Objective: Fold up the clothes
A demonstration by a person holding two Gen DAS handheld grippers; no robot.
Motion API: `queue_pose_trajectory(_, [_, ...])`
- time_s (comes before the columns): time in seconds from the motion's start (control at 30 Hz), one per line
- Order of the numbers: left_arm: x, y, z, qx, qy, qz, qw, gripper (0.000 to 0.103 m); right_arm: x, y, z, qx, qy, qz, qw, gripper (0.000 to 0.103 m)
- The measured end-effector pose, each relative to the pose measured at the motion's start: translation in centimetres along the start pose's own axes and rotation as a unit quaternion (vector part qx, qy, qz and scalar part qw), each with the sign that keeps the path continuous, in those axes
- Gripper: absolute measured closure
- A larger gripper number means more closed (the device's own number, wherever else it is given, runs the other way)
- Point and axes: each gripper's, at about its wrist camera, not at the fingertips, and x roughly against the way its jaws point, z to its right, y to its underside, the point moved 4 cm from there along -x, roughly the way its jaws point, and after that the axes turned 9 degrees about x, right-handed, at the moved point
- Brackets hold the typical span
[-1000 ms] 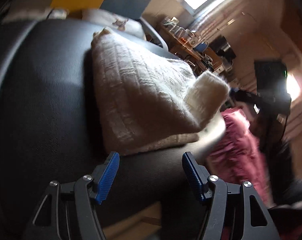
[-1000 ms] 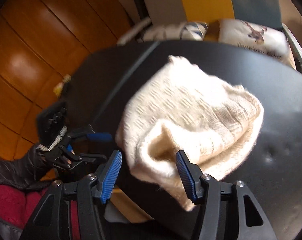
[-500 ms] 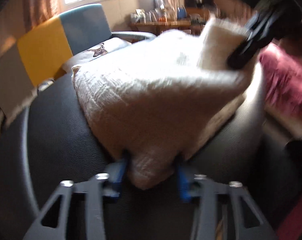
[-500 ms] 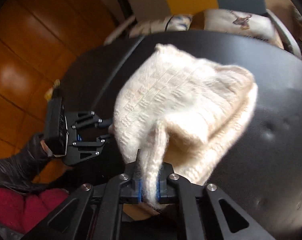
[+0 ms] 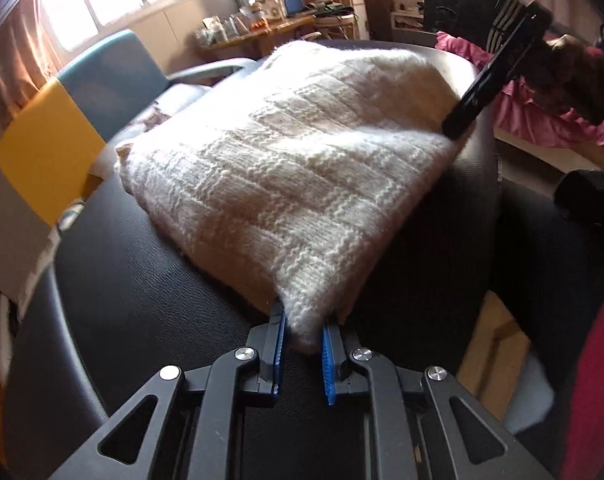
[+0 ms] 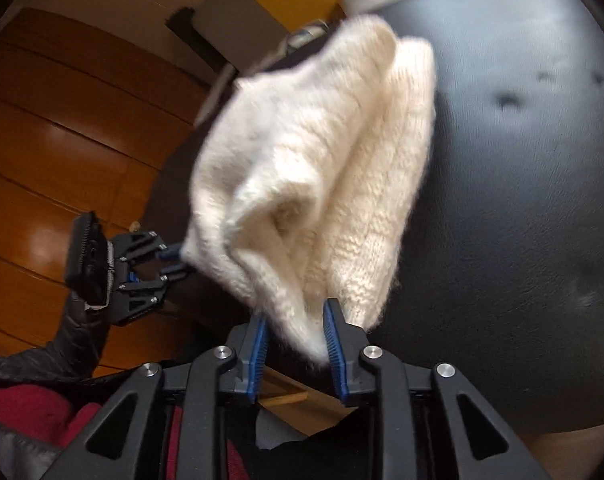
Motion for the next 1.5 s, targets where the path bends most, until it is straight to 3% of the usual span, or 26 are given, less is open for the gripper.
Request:
queue_pose_trajectory(0.13, [2.4, -1.0, -0.6, 0.05, 0.069, 0.009, 0.9963, 0.087, 2.7, -2.9, 1.5, -0.018, -0.022, 0.095, 0.995, 0.064])
queue_pose_trajectory(0.27, [4.5, -2.4, -1.3, 0.105, 0.142, 0.025, 0.984, 0.087, 0.9, -6.2, 4.5, -0.081, -0.034, 0.155, 0.984, 0.051])
queue_pose_trajectory(0.37, [5.1, -4.7, -1.3, 0.144, 0.174, 0.062, 0.9722, 0.087, -1.6, -8.0, 7.1, -0.129, -0.029, 0.152, 0.979, 0.051])
queue_pose_trajectory(0.43, [4.7, -6.2, -1.1, 0.16, 0.175, 0.08, 0.9683, 0.087, -2.7, -8.9, 8.4, -0.151, -0.023, 0.14, 0.978, 0.051])
queue_pose_trajectory(0.5, [3.9, -7.3, -0.2, 0.162, 0.184, 0.088, 0.9656, 0.087, -2.5, -9.9, 8.1, -0.139, -0.019, 0.141, 0.98, 0.057])
queue_pose_trajectory(0.53, [3.3, -7.9, 0.2, 0.159, 0.184, 0.089, 0.9658, 0.087, -2.4, -10.4, 7.8, -0.123, -0.007, 0.142, 0.982, 0.067])
queue_pose_trajectory(0.57, [2.6, -8.5, 0.6, 0.152, 0.188, 0.085, 0.9667, 0.087, -2.7, -10.9, 7.5, -0.107, 0.012, 0.134, 0.985, 0.086])
queue_pose_trajectory(0.6, [1.9, -9.0, 1.1, 0.144, 0.191, 0.08, 0.9675, 0.087, -3.2, -11.4, 7.2, -0.094, 0.024, 0.12, 0.988, 0.09])
queue_pose_trajectory(0.7, [-0.4, -9.7, 2.8, 0.123, 0.201, 0.054, 0.9702, 0.087, -3.8, -13.4, 4.9, -0.023, 0.084, 0.092, 0.992, 0.093])
queue_pose_trajectory(0.8, [-2.3, -9.6, 4.0, 0.112, 0.213, 0.03, 0.9703, 0.087, -1.5, -14.9, 3.6, 0.035, 0.147, 0.112, 0.982, 0.093])
queue_pose_trajectory(0.87, [-3.3, -9.2, 4.5, 0.099, 0.21, 0.024, 0.9724, 0.087, -2.0, -14.4, 5.3, 0.032, 0.202, 0.087, 0.975, 0.102])
queue_pose_trajectory(0.9, [-3.7, -9.1, 4.6, 0.101, 0.216, 0.02, 0.971, 0.087, -2.9, -14.0, 6.7, 0.017, 0.207, 0.069, 0.976, 0.102])
queue_pose_trajectory(1.0, [-4.2, -8.8, 4.4, 0.118, 0.241, 0.01, 0.9634, 0.087, -4.9, -12.6, 9.4, -0.016, 0.188, 0.048, 0.981, 0.102])
queue_pose_trajectory(1.1, [-4.2, -8.8, 4.5, 0.116, 0.236, 0.003, 0.9648, 0.087, -4.4, -11.6, 9.6, -0.049, 0.13, 0.085, 0.987, 0.1])
queue_pose_trajectory(1.2, [-3.1, -9.7, 4.5, 0.131, 0.232, 0.005, 0.964, 0.087, -2.1, -10.7, 9.1, -0.077, 0.06, 0.139, 0.985, 0.079])
queue_pose_trajectory(1.33, [-1.2, -11.5, 4.1, 0.144, 0.254, 0.043, 0.9555, 0.085, -1.3, -10.6, 9.1, -0.102, -0.03, 0.169, 0.98, 0.067])
queue_pose_trajectory(1.43, [-1.9, -12.4, 4.0, 0.158, 0.256, 0.045, 0.9525, 0.085, -2.7, -11.4, 8.9, -0.105, -0.04, 0.155, 0.982, 0.063])
queue_pose_trajectory(1.5, [-2.7, -13.1, 4.1, 0.164, 0.256, 0.047, 0.9515, 0.085, -4.3, -12.1, 8.7, -0.11, -0.02, 0.125, 0.986, 0.063])
